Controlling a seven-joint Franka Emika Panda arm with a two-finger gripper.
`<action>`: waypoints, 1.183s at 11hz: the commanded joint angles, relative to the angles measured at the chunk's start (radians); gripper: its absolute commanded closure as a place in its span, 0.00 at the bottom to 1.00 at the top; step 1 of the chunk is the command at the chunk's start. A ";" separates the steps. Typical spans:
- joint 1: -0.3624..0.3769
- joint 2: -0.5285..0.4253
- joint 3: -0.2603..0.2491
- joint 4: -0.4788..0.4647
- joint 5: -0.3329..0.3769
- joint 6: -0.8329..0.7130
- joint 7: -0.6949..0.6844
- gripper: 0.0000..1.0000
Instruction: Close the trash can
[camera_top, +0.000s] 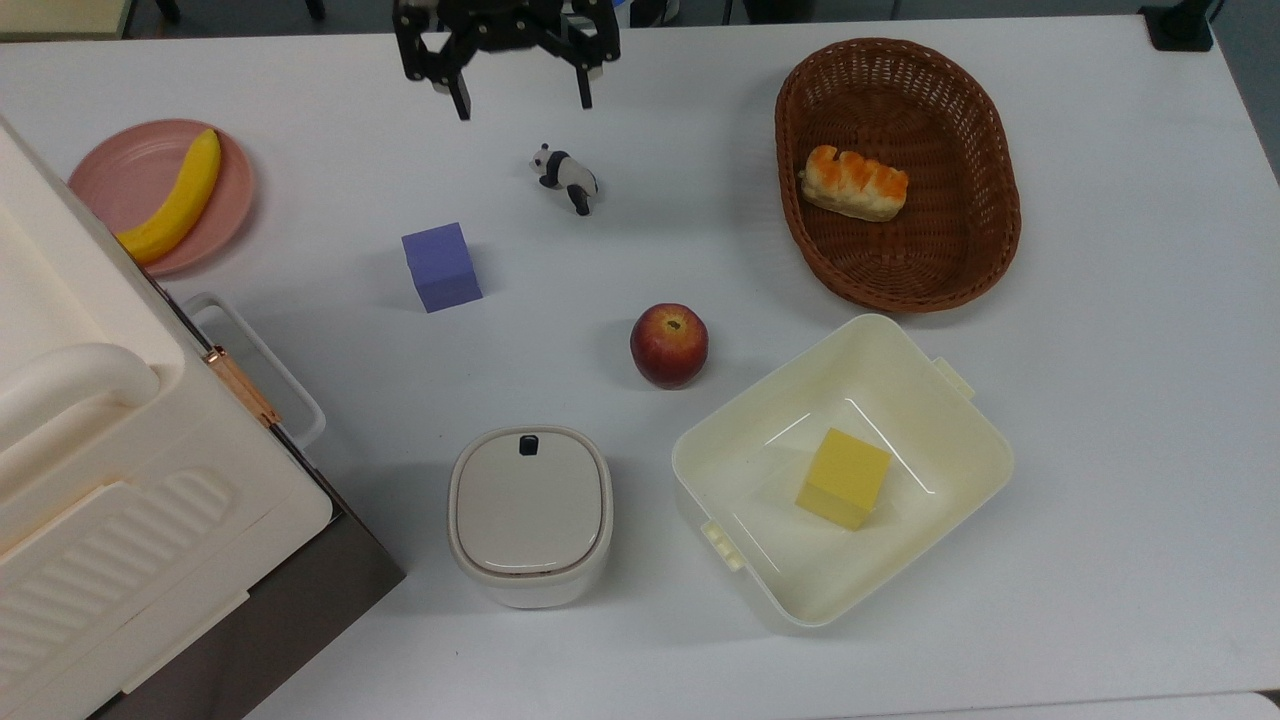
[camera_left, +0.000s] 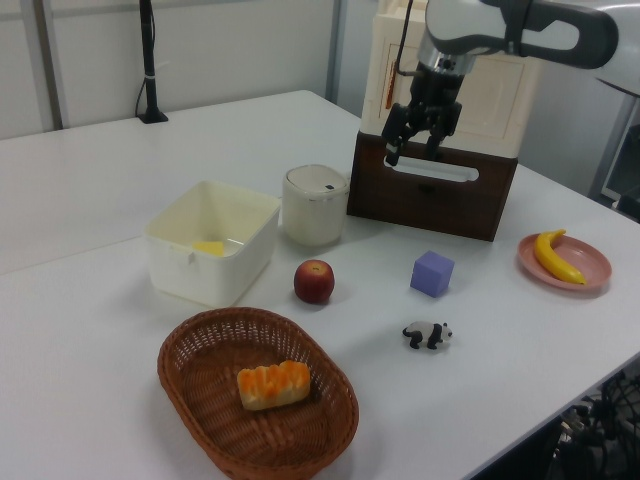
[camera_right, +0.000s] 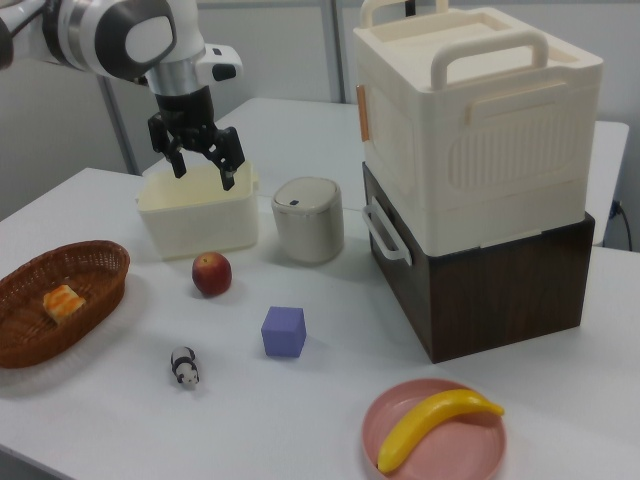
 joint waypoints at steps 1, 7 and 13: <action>-0.003 -0.045 -0.008 -0.014 0.023 -0.039 0.004 0.00; 0.085 -0.053 -0.106 -0.013 0.022 -0.065 0.033 0.00; 0.082 -0.044 -0.105 -0.008 0.023 -0.066 0.033 0.00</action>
